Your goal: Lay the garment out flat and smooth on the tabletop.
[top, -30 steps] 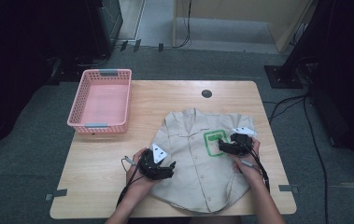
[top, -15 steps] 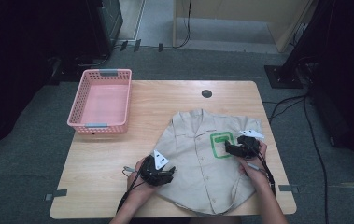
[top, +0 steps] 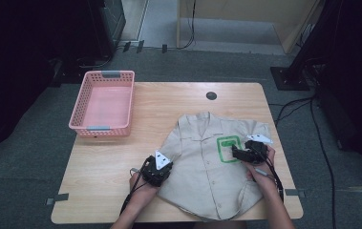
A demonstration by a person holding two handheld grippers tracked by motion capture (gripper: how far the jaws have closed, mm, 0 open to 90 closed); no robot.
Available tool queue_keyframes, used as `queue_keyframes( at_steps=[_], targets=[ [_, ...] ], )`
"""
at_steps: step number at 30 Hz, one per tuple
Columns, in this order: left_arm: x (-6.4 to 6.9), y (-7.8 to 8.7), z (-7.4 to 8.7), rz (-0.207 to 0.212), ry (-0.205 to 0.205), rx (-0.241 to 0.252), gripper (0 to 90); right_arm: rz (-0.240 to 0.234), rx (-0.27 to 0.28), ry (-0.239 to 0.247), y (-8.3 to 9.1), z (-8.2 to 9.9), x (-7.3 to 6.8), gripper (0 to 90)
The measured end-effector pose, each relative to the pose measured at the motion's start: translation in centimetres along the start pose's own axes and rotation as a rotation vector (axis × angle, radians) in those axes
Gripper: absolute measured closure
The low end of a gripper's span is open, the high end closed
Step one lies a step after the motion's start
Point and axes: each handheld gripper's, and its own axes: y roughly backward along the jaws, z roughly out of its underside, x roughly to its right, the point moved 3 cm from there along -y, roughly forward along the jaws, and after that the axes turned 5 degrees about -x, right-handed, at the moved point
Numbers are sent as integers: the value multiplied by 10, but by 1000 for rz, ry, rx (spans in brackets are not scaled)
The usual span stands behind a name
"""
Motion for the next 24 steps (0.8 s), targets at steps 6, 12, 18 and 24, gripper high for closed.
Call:
queue_keyframes(
  at_steps=[6, 12, 18, 24],
  targets=[
    [-19, 7, -2, -33, 53, 35, 888, 2, -2, -5, 1, 1, 1, 178],
    [-47, 15, -4, -87, 145, 72, 890, 5, -2, -8, 3, 3, 3, 178],
    [-78, 22, -2, -167, 243, 92, 888, 8, -1, -9, 6, 6, 6, 177],
    [-102, 30, 3, -220, 322, 99, 857, 9, 0, -8, 7, 8, 8, 178]
  ],
)
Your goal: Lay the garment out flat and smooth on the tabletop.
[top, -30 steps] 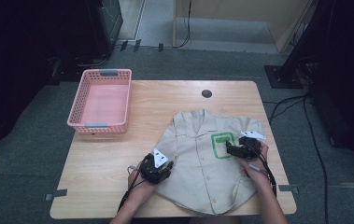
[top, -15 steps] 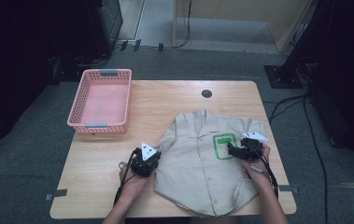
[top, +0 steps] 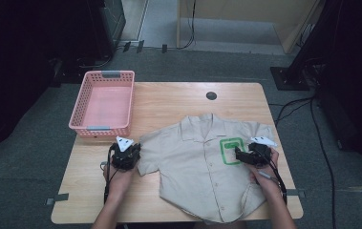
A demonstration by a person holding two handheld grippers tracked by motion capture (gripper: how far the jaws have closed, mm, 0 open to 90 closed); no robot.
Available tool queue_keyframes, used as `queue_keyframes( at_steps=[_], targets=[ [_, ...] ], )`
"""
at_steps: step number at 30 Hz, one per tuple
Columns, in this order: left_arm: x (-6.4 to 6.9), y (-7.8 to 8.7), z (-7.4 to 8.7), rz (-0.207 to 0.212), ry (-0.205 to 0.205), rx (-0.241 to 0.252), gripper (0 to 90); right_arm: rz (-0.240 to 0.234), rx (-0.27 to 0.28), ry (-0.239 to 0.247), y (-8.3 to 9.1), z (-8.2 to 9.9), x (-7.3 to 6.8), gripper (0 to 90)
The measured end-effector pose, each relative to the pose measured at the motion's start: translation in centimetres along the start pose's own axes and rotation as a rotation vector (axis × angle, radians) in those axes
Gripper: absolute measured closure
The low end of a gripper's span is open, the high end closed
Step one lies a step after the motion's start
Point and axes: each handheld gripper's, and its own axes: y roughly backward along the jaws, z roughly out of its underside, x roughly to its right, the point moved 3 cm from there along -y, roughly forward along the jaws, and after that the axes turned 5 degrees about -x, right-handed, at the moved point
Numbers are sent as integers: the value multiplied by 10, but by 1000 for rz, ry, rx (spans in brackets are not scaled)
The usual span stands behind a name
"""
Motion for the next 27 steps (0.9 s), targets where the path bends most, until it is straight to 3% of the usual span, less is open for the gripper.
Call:
queue_keyframes(
  at_steps=[7, 10, 11, 13, 17, 20, 23, 27],
  targets=[
    [-14, 10, -4, -65, 63, 47, 762, 0, 0, 0, 0, 0, 0, 177],
    [-12, 15, -4, -70, 57, 66, 703, 0, 0, 0, 0, 0, 0, 178],
    [-6, 16, -3, -58, 51, 67, 676, 1, 0, 0, 0, 0, 0, 177],
    [12, 15, 0, -20, -3, 50, 617, 1, 0, 0, 0, 0, 0, 177],
    [53, 6, 9, 89, -80, -1, 480, 1, 0, 0, 0, 0, 0, 177],
    [76, -4, 17, 135, -129, -58, 399, 2, 0, 0, 0, 0, 0, 177],
    [91, -14, 24, 141, -173, -111, 361, 2, 0, 0, 0, 0, 0, 177],
    [97, -17, 25, 105, -195, -100, 355, 2, 0, 0, 0, 0, 0, 177]
  ],
)
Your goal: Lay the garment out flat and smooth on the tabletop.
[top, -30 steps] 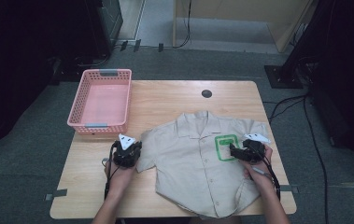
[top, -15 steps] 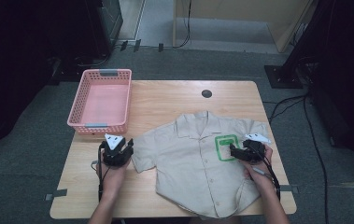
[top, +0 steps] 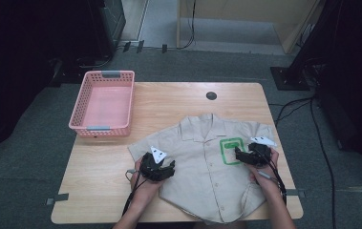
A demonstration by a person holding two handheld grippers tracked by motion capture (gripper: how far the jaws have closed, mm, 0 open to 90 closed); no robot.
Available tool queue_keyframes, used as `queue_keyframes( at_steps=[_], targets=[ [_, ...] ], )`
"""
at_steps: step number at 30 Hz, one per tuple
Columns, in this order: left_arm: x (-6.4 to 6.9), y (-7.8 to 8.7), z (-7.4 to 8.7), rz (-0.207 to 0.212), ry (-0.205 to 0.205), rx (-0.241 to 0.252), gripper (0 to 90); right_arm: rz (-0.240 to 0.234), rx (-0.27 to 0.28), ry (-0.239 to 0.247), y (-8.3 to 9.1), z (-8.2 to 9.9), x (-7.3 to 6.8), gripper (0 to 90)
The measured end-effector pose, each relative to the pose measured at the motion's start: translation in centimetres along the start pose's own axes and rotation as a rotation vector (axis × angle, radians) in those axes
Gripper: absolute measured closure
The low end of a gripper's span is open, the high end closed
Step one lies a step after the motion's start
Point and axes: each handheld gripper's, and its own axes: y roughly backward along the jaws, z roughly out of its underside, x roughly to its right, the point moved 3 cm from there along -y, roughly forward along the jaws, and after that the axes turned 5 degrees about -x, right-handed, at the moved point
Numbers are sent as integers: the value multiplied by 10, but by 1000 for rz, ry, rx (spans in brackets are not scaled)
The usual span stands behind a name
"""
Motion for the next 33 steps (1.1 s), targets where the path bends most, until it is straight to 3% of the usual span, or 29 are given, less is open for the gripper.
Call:
queue_keyframes(
  at_steps=[2, 7, 33],
  targets=[
    [1, -2, 0, -16, -13, 12, 354, 0, 0, 0, 0, 0, 0, 178],
    [-3, -6, -4, -31, 0, 15, 354, 0, -1, -2, 0, 0, 0, 177],
    [-30, -33, -34, -45, 17, 14, 359, 36, 2, -30, -17, -19, -1, 178]
  ],
)
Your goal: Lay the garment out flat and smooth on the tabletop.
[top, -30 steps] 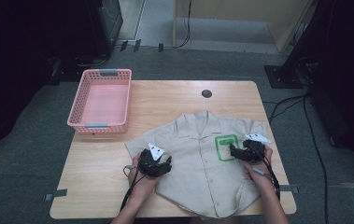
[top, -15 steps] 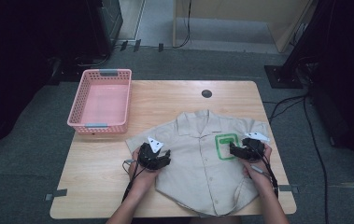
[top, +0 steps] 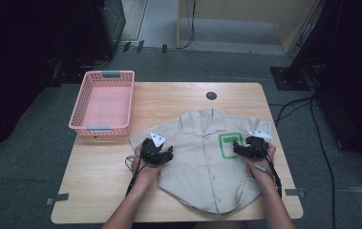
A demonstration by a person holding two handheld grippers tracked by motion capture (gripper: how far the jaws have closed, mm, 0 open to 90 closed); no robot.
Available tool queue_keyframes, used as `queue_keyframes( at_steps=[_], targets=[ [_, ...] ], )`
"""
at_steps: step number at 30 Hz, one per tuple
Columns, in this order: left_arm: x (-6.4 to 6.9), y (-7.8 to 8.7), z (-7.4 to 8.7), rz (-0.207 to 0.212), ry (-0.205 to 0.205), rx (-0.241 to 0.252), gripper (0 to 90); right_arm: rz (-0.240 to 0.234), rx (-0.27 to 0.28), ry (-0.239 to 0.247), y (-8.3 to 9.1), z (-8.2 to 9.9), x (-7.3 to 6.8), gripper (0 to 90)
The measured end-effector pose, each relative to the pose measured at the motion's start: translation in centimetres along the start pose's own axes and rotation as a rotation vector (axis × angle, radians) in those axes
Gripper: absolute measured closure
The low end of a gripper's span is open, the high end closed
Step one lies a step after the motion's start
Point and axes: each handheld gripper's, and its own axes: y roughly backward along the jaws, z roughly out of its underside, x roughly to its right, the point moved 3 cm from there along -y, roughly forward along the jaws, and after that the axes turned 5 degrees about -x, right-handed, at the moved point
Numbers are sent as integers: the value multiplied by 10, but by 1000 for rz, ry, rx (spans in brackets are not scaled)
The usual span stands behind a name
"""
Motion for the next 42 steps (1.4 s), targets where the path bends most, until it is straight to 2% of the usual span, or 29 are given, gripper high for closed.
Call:
queue_keyframes(
  at_steps=[13, 29, 32, 35, 37, 42],
  targets=[
    [-16, -19, -20, -14, 20, 2, 358, 16, 0, -17, -13, -14, -2, 178],
    [-31, -38, -40, -20, 22, -1, 348, 26, -3, -32, -28, -30, -3, 178],
    [-33, -41, -44, -30, 40, -3, 345, 27, -3, -37, -31, -33, -3, 178],
    [-30, -40, -45, -37, 53, -17, 346, 30, -2, -36, -33, -36, -3, 178],
    [-25, -36, -46, -35, 45, -26, 343, 33, -1, -35, -35, -38, -4, 178],
    [-5, -12, -49, 4, 6, 18, 334, 32, 0, -35, -35, -39, -3, 179]
  ],
)
